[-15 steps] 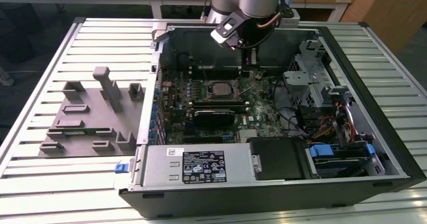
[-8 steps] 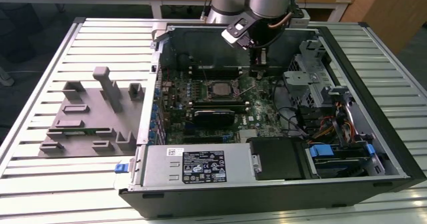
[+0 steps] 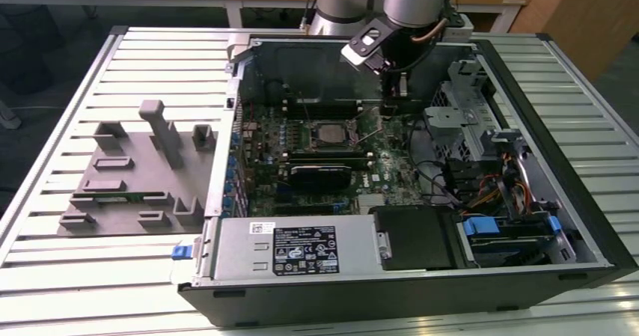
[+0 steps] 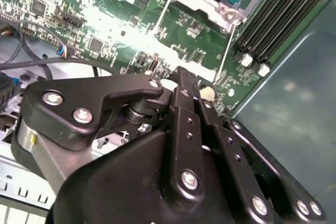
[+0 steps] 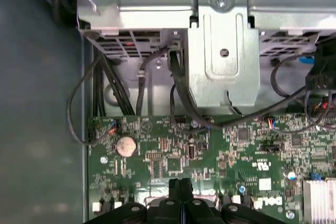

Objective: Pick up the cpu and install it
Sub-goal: 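Close the cpu cover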

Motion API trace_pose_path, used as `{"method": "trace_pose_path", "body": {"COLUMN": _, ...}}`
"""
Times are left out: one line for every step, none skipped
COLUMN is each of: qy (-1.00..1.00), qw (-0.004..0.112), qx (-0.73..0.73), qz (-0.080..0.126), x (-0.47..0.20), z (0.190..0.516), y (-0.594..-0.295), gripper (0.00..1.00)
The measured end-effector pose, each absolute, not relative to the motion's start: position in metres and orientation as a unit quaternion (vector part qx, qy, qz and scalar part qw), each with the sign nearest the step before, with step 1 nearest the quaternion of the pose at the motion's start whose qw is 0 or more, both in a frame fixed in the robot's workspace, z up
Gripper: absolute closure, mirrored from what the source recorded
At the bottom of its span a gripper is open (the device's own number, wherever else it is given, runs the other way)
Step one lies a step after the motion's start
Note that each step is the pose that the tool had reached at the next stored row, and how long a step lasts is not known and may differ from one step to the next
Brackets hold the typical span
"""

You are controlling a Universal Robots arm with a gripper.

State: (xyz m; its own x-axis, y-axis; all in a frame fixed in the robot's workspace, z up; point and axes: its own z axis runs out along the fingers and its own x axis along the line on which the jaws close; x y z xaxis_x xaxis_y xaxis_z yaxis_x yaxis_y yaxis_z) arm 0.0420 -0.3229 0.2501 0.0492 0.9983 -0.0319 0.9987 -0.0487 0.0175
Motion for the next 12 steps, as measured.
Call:
{"method": "trace_pose_path", "body": {"qy": 0.689, "qw": 0.017, "qx": 0.724, "qz": -0.006, "x": 0.044, "z": 0.250, "y": -0.323, "gripper": 0.89}}
{"method": "trace_pose_path", "body": {"qy": 0.689, "qw": 0.017, "qx": 0.724, "qz": -0.006, "x": 0.046, "z": 0.250, "y": -0.323, "gripper": 0.89}}
{"method": "trace_pose_path", "body": {"qy": 0.689, "qw": 0.017, "qx": 0.724, "qz": -0.006, "x": 0.048, "z": 0.250, "y": -0.323, "gripper": 0.89}}
{"method": "trace_pose_path", "body": {"qy": 0.689, "qw": 0.017, "qx": 0.724, "qz": -0.006, "x": 0.049, "z": 0.250, "y": -0.323, "gripper": 0.89}}
{"method": "trace_pose_path", "body": {"qy": 0.689, "qw": 0.017, "qx": 0.724, "qz": -0.006, "x": 0.050, "z": 0.250, "y": -0.323, "gripper": 0.89}}
{"method": "trace_pose_path", "body": {"qy": 0.689, "qw": 0.017, "qx": 0.724, "qz": -0.006, "x": 0.050, "z": 0.248, "y": -0.323, "gripper": 0.89}}
{"method": "trace_pose_path", "body": {"qy": 0.689, "qw": 0.017, "qx": 0.724, "qz": -0.006, "x": 0.050, "z": 0.247, "y": -0.323, "gripper": 0.89}}
{"method": "trace_pose_path", "body": {"qy": 0.689, "qw": 0.017, "qx": 0.724, "qz": -0.006, "x": 0.050, "z": 0.245, "y": -0.323, "gripper": 0.89}}
{"method": "trace_pose_path", "body": {"qy": 0.689, "qw": 0.017, "qx": 0.724, "qz": -0.006, "x": 0.050, "z": 0.243, "y": -0.323, "gripper": 0.89}}
{"method": "trace_pose_path", "body": {"qy": 0.690, "qw": 0.017, "qx": 0.724, "qz": -0.006, "x": 0.050, "z": 0.241, "y": -0.323, "gripper": 0.89}}
{"method": "trace_pose_path", "body": {"qy": 0.690, "qw": 0.017, "qx": 0.724, "qz": -0.006, "x": 0.050, "z": 0.240, "y": -0.323, "gripper": 0.89}}
{"method": "trace_pose_path", "body": {"qy": 0.690, "qw": 0.017, "qx": 0.724, "qz": -0.006, "x": 0.050, "z": 0.239, "y": -0.323, "gripper": 0.89}}
